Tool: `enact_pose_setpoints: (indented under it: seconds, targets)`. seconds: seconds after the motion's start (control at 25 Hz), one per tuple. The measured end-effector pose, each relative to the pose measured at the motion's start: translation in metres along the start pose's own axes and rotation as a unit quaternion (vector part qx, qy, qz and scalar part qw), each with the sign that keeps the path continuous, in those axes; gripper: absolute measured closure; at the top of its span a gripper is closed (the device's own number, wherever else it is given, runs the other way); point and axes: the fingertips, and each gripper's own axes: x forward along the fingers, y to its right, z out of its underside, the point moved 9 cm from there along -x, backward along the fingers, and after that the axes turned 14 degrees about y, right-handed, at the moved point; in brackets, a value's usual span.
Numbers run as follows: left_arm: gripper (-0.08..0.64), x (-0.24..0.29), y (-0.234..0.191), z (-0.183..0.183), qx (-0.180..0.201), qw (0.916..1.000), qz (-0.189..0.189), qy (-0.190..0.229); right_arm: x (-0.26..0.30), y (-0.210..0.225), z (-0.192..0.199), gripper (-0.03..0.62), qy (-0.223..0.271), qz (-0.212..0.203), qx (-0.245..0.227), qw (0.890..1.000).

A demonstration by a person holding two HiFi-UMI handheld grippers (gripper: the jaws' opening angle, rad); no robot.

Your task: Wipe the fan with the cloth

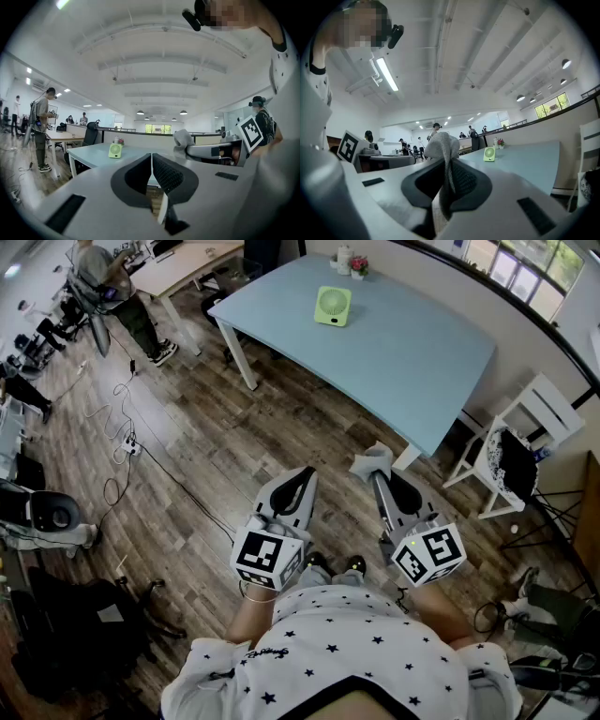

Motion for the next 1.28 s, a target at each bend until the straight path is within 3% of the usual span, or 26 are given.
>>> enact_pose_setpoints:
  seconds: [0.36,0.56,1.28]
  targets:
    - [0.527,-0.002,-0.003,0.001,-0.010,0.9998,-0.017,0.002,0.001,0.004,0.001,0.561,-0.008,0.004,0.003,1.000]
    - [0.526,0.006,0.005,0.008,-0.012,0.9994,-0.031,-0.004,-0.003,0.029,-0.002,0.561,-0.011,0.009,0.015,1.000]
    - [0.527,-0.008,0.023,0.020,0.011,0.9925,-0.121,-0.018,-0.003,0.058,0.012,0.558,-0.033,-0.054,0.040,0.997]
